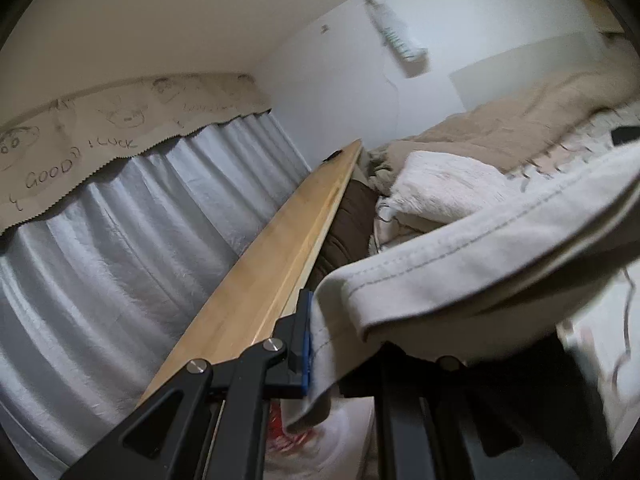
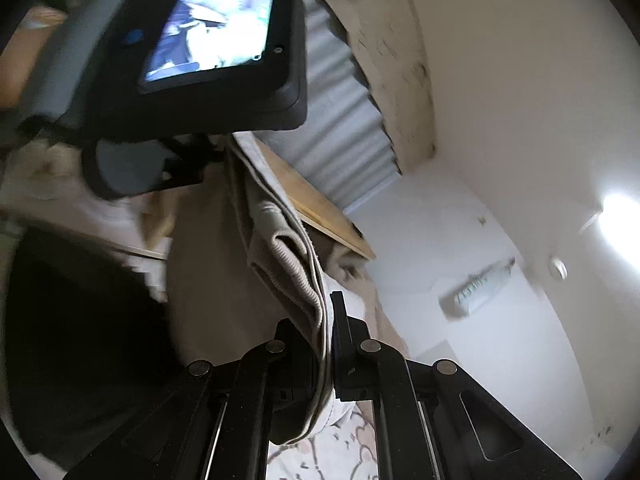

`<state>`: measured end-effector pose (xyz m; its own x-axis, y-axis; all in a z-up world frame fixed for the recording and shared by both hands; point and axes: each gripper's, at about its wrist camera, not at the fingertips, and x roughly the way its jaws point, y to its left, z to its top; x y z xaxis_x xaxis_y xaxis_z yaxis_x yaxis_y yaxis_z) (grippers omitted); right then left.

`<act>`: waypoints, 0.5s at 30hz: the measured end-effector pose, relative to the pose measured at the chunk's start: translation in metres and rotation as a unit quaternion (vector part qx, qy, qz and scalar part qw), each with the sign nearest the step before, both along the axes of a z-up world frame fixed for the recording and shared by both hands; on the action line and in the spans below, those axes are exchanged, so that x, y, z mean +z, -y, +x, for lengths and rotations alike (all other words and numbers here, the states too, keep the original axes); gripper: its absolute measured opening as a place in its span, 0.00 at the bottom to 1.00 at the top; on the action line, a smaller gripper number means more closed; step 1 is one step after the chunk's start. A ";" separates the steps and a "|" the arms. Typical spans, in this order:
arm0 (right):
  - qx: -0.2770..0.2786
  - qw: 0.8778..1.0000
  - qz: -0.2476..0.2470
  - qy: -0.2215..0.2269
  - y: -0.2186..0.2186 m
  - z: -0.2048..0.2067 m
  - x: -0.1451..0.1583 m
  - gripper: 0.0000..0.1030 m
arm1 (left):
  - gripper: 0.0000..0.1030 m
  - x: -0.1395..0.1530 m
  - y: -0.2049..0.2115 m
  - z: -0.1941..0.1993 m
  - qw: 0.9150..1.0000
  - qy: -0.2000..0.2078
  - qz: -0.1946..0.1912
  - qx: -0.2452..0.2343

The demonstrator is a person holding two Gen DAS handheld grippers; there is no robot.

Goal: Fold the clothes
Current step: 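Lift the folded T-shirt with both grippers and carry it toward the shelf, then lower the folded T-shirt onto the clothes stack and open both grippers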

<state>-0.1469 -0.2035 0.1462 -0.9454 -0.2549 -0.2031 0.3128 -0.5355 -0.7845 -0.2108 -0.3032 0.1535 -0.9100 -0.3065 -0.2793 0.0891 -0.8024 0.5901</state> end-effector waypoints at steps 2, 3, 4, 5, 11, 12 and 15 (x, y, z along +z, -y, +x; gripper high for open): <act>0.019 1.000 0.003 -0.012 0.004 0.036 -0.018 0.07 | 0.11 -0.019 0.008 0.036 0.999 -0.010 -0.037 -0.019; 0.028 0.999 0.004 -0.018 0.005 0.054 -0.030 0.07 | 0.11 -0.033 0.011 0.056 0.998 -0.012 -0.056 -0.028; 0.039 0.999 0.006 -0.007 0.008 0.070 -0.047 0.07 | 0.11 -0.049 0.016 0.073 0.997 -0.004 -0.067 -0.031; 0.049 0.999 0.008 0.004 0.011 0.087 -0.063 0.07 | 0.11 -0.064 0.019 0.084 0.997 0.009 -0.074 -0.030; 0.069 0.992 0.049 0.095 0.037 0.139 -0.158 0.06 | 0.11 -0.170 0.024 0.130 0.977 0.089 -0.189 -0.031; 0.065 0.990 0.056 0.108 0.042 0.142 -0.171 0.06 | 0.11 -0.180 0.026 0.133 0.975 0.093 -0.201 -0.030; 0.050 0.987 0.054 0.145 0.051 0.141 -0.195 0.06 | 0.11 -0.212 0.032 0.141 0.966 0.103 -0.235 -0.027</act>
<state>-0.0061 -0.2541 -0.0493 -0.8142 -0.3064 -0.4932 0.5804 -0.4086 -0.7044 -0.0697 -0.3350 -0.0585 -0.8681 -0.3968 -0.2981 -0.1046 -0.4408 0.8915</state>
